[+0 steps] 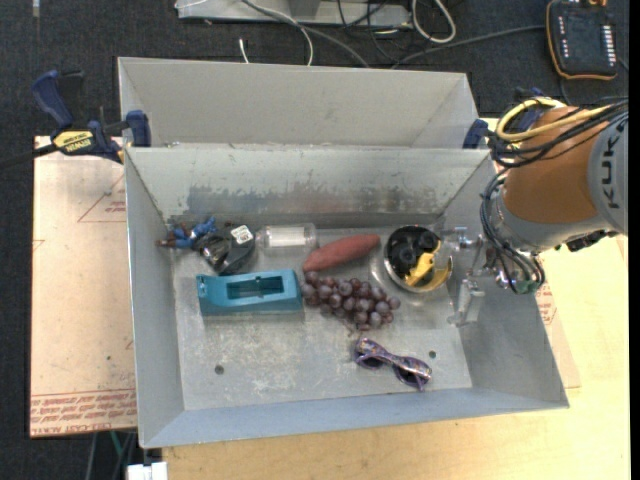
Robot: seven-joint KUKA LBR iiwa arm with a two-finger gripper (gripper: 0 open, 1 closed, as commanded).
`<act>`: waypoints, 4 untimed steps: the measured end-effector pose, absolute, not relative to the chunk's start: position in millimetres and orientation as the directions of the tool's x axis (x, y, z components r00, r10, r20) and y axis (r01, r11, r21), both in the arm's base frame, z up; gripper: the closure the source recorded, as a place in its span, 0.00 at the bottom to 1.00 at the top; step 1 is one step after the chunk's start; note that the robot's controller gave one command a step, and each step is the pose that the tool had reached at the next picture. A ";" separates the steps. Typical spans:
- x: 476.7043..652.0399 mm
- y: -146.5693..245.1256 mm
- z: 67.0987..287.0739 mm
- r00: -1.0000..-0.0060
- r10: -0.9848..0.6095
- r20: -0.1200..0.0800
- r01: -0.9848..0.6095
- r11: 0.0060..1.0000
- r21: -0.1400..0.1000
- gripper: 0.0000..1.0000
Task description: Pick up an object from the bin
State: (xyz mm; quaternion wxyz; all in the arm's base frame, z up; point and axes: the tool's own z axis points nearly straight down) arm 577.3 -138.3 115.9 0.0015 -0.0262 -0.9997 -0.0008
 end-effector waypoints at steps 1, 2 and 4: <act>569.5 -89.6 159.9 -0.906 0.423 -0.004 0.423 0.906 0.003 0.00; 565.8 -140.9 95.1 -0.775 0.632 0.000 0.632 0.775 0.002 0.00; 582.7 -101.4 101.8 -0.604 0.797 0.005 0.797 0.604 0.000 0.00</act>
Offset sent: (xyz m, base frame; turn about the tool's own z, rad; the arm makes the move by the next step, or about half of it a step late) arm -0.0147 -0.0100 -0.0287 0.6404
